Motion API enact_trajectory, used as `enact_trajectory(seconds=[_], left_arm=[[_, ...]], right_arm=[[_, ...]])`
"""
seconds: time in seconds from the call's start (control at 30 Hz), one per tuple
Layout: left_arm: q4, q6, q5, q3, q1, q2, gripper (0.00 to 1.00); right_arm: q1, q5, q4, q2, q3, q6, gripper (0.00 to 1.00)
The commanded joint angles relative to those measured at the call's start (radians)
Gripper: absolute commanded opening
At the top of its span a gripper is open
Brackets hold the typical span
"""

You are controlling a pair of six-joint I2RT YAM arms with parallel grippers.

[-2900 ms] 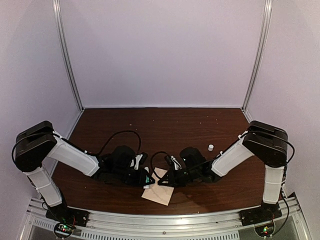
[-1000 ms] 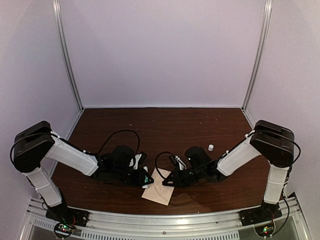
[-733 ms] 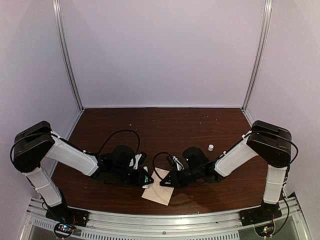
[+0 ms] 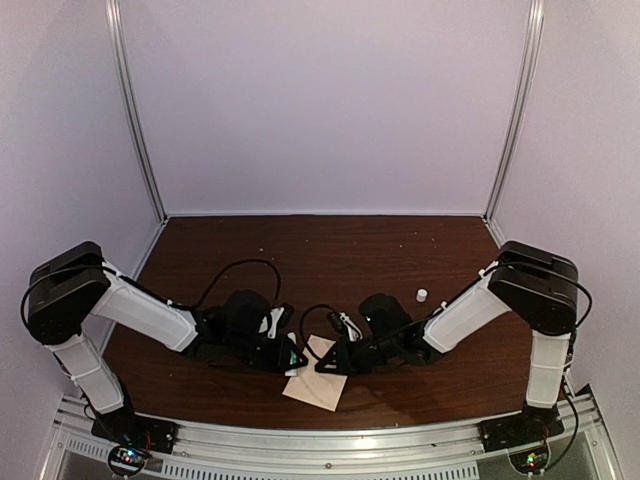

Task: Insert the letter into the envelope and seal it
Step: Press the envelope flap on the envelope.

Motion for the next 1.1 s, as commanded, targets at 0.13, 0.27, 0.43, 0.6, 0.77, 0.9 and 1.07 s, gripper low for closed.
enact_trajectory(seconds=[0.13,0.27,0.43,0.6,0.77,0.9,1.07], left_arm=[[-0.003,0.018,0.000,0.022,-0.005,0.017,0.00],[-0.003,0.017,-0.001,0.020,-0.006,0.016,0.00],[-0.004,0.017,-0.003,0.017,-0.006,0.012,0.00],[-0.003,0.016,-0.004,0.015,-0.006,0.011,0.00],[-0.011,0.016,-0.015,0.015,-0.006,-0.002,0.00],[-0.048,0.022,-0.050,0.041,-0.004,-0.058,0.00],[-0.166,0.063,-0.155,0.118,0.004,-0.193,0.00]], right_arm=[[0.012,0.110,-0.200,0.067,-0.008,-0.022,0.07],[0.013,0.127,-0.229,0.078,0.000,-0.028,0.07],[0.012,0.157,-0.261,0.081,-0.001,-0.032,0.07],[0.013,0.179,-0.277,0.081,-0.005,-0.036,0.07],[0.012,0.164,-0.269,0.052,-0.007,-0.037,0.06],[0.009,0.058,-0.177,-0.070,-0.002,-0.024,0.11],[-0.018,0.050,-0.229,-0.286,0.064,-0.066,0.27]])
